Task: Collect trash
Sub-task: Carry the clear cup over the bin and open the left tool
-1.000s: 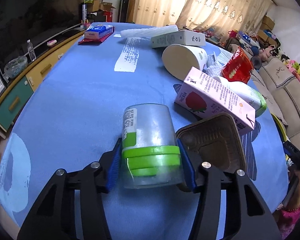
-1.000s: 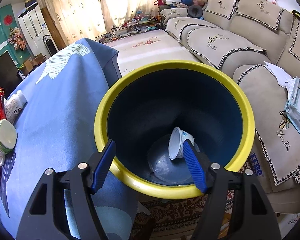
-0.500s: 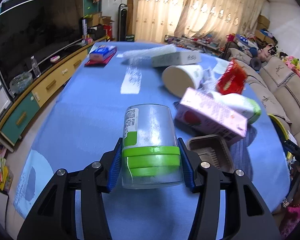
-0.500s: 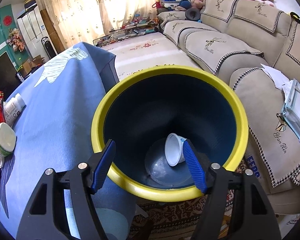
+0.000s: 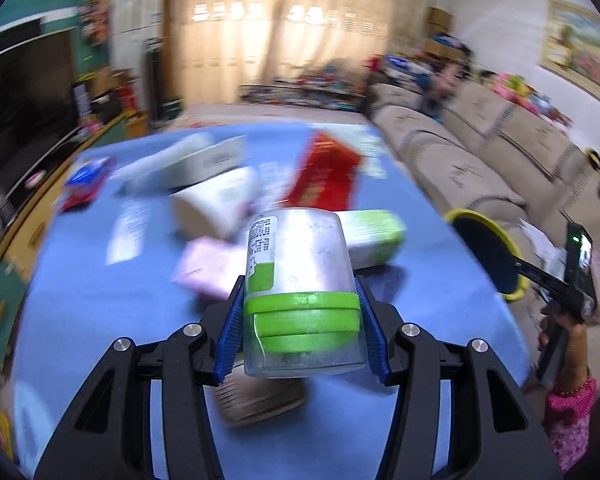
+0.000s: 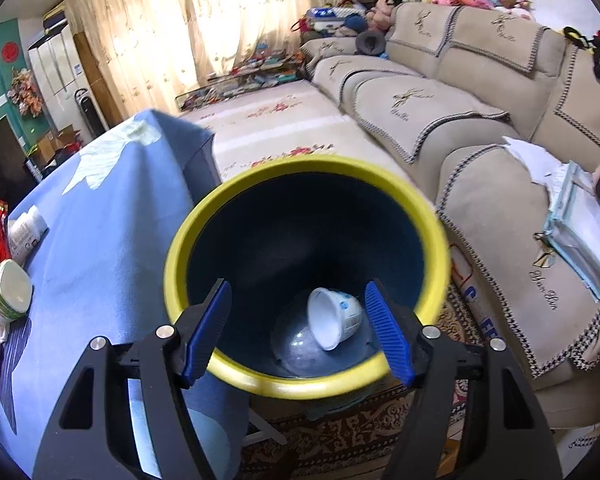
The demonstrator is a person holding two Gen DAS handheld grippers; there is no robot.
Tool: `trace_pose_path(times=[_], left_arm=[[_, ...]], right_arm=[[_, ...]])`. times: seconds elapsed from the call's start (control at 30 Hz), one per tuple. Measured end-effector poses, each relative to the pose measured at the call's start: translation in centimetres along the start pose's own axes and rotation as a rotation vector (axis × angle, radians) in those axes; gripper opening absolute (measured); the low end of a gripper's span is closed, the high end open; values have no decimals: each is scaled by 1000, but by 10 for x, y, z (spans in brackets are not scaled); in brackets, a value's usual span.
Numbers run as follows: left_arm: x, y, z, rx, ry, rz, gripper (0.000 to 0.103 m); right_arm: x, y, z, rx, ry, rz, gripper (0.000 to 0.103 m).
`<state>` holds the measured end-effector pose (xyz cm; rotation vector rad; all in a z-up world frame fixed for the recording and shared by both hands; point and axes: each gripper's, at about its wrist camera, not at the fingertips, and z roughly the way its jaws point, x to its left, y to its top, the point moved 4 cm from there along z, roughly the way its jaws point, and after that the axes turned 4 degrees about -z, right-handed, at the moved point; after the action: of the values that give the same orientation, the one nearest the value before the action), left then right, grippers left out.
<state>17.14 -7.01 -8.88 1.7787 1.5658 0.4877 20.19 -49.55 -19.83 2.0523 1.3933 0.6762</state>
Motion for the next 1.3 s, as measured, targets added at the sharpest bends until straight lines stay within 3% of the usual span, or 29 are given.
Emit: trace_pose_path(times=[0.1,0.27,0.7,1.0,1.07,1.3], left_arm=[[-50,12,20,15,-102,71,51],[-125,24,55,62,-205,174,52],[-275,33,177,226,-286,341,52],[-316,33,230,289,-269,368,52],[-319,36,234,278,-261,370,60],[-285,57,214,231,-273,284,60]], right_arm=[[-17,1,-9,-28,-42,14,67],[-46,1,-16,-49,-82,57,68],[-102,-1,-3,-33,-113,128,68],[-116,16,2,-49,-110,151,71],[-117,20,3,-49,-101,152,72],[-96,48,12,-58,-46,108,72]])
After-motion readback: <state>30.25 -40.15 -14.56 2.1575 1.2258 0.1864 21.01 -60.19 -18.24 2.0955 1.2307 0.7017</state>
